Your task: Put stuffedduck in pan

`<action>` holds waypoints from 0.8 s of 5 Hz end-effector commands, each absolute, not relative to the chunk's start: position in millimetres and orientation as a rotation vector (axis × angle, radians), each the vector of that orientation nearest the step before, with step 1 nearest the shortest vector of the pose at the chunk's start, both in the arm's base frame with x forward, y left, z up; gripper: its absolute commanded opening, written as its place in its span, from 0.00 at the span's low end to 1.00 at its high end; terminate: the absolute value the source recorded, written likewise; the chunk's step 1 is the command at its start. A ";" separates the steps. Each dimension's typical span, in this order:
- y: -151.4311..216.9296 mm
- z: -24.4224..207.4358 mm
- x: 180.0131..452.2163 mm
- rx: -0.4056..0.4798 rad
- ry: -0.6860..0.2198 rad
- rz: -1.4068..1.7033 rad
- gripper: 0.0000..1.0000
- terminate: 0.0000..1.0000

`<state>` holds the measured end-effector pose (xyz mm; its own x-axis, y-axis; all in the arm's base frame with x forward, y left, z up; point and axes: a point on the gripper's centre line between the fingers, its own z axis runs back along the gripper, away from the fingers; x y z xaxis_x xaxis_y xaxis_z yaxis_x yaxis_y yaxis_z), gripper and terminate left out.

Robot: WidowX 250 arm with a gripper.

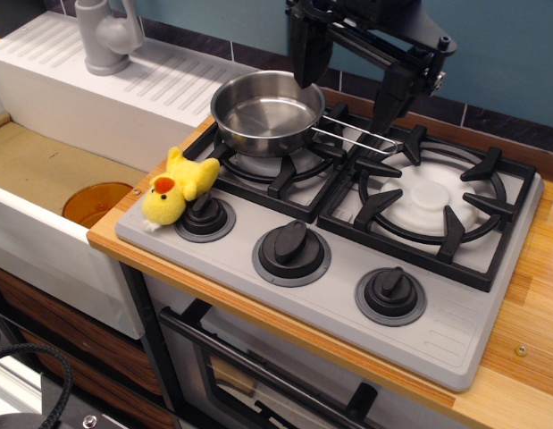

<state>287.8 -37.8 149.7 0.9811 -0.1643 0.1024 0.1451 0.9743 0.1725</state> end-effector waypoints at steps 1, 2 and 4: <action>-37.8 149.7 287.8 0.165 -0.117 -0.156 1.00 0.00; -10.8 149.2 287.2 0.189 -0.138 -0.176 1.00 0.00; 44.3 142.5 281.4 0.248 -0.188 -0.220 1.00 0.00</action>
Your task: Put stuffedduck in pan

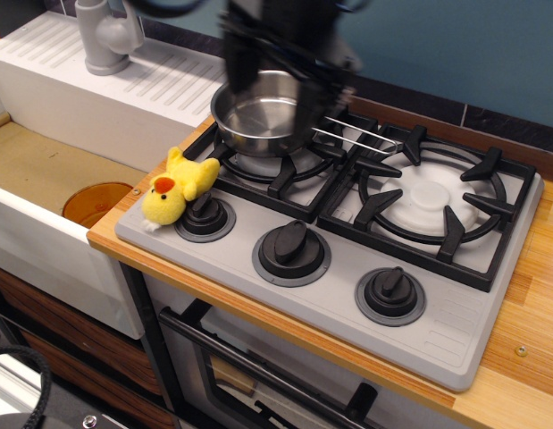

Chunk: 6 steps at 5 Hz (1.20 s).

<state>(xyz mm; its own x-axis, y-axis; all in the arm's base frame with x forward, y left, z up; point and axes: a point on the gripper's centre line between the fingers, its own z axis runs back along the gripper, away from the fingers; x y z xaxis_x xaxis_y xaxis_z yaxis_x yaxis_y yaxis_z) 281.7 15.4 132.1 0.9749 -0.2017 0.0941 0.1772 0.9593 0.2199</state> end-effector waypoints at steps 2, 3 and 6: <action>103.8 115.7 282.5 0.251 -0.239 -0.277 1.00 0.00; 119.5 98.8 281.0 0.258 -0.271 -0.279 1.00 0.00; 131.2 57.5 273.9 0.236 -0.283 -0.254 1.00 0.00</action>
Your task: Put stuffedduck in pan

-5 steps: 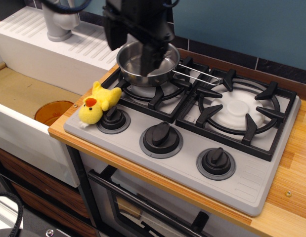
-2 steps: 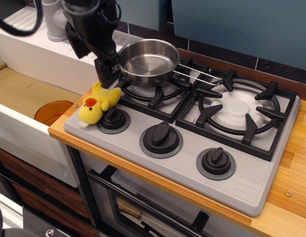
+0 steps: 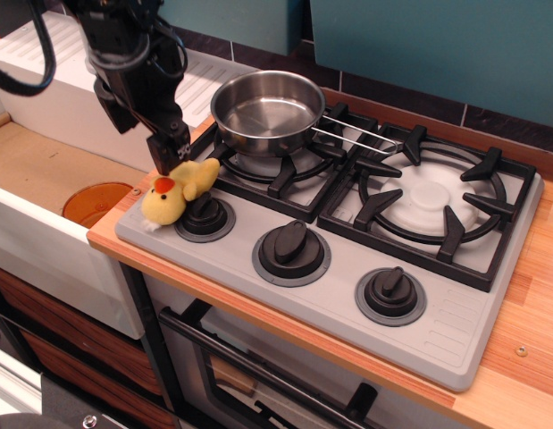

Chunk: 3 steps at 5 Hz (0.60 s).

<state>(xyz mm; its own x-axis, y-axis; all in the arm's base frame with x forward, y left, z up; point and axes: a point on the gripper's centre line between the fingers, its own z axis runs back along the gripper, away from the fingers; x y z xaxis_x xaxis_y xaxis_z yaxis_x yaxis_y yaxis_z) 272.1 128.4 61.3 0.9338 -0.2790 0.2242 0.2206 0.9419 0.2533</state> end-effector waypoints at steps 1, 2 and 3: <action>128.8 49.0 271.0 0.230 -0.287 -0.250 1.00 0.00; 124.6 42.6 268.2 0.214 -0.276 -0.254 1.00 0.00; 119.4 36.3 268.0 0.175 -0.260 -0.263 1.00 0.00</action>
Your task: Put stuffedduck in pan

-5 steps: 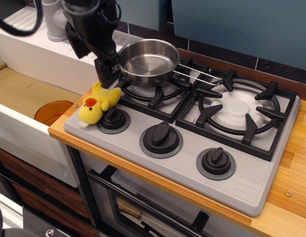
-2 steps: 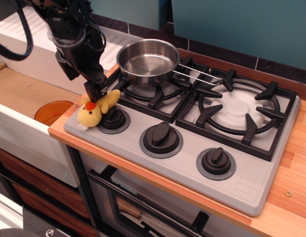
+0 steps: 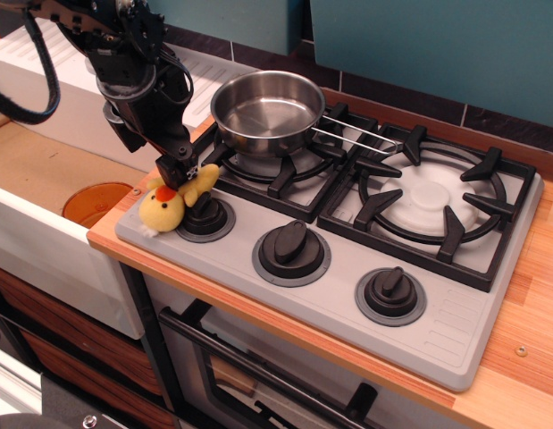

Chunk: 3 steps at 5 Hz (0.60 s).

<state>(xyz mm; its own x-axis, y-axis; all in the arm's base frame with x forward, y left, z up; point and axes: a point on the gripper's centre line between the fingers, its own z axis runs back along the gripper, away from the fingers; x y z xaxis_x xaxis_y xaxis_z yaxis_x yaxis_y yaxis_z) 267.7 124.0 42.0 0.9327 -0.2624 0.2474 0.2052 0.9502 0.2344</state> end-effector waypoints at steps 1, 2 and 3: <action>115.6 34.0 271.3 0.149 -0.251 -0.280 1.00 0.00; 112.5 35.0 274.2 0.137 -0.242 -0.295 1.00 0.00; 106.3 28.9 277.8 0.120 -0.246 -0.301 1.00 0.00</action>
<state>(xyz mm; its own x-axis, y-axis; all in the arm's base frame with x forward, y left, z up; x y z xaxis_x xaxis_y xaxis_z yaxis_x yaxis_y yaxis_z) 276.8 112.8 32.4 0.9290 -0.2851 0.2361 0.2520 0.9543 0.1608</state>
